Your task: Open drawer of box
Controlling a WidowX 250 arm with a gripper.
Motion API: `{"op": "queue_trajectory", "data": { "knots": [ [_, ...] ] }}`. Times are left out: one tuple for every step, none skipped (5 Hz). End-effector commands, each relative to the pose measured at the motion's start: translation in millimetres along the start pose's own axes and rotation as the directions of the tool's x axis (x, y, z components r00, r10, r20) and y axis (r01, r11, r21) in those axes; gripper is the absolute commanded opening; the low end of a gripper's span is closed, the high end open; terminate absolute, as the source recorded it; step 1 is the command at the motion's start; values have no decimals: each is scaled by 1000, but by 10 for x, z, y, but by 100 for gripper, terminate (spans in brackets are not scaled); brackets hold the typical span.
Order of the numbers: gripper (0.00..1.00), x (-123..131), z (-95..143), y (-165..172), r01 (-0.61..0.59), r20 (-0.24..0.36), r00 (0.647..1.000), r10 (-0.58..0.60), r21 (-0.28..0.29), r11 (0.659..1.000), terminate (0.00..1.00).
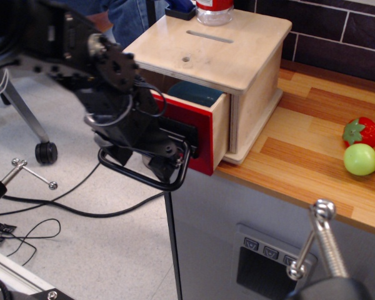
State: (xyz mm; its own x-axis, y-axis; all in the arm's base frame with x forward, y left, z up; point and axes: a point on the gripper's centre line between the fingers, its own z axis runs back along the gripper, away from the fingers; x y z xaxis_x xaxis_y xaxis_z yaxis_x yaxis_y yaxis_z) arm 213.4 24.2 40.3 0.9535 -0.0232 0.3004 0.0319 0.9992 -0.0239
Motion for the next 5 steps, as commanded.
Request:
{"op": "queue_trajectory", "data": {
  "knots": [
    [100,-501,-54,-91,87,-200,975,-95,-48,995,0],
    [100,-381,-136,-46,58,-307,949,-70,-49,997,0],
    [100,-332,-167,-64,59,-442,893,-90,-82,995,0],
    [100,-556,-139,-87,111,-465,874,-138,-85,990,0],
    [100,-717,-59,-83,122,-479,864,-157,-103,987,0]
  ]
}}
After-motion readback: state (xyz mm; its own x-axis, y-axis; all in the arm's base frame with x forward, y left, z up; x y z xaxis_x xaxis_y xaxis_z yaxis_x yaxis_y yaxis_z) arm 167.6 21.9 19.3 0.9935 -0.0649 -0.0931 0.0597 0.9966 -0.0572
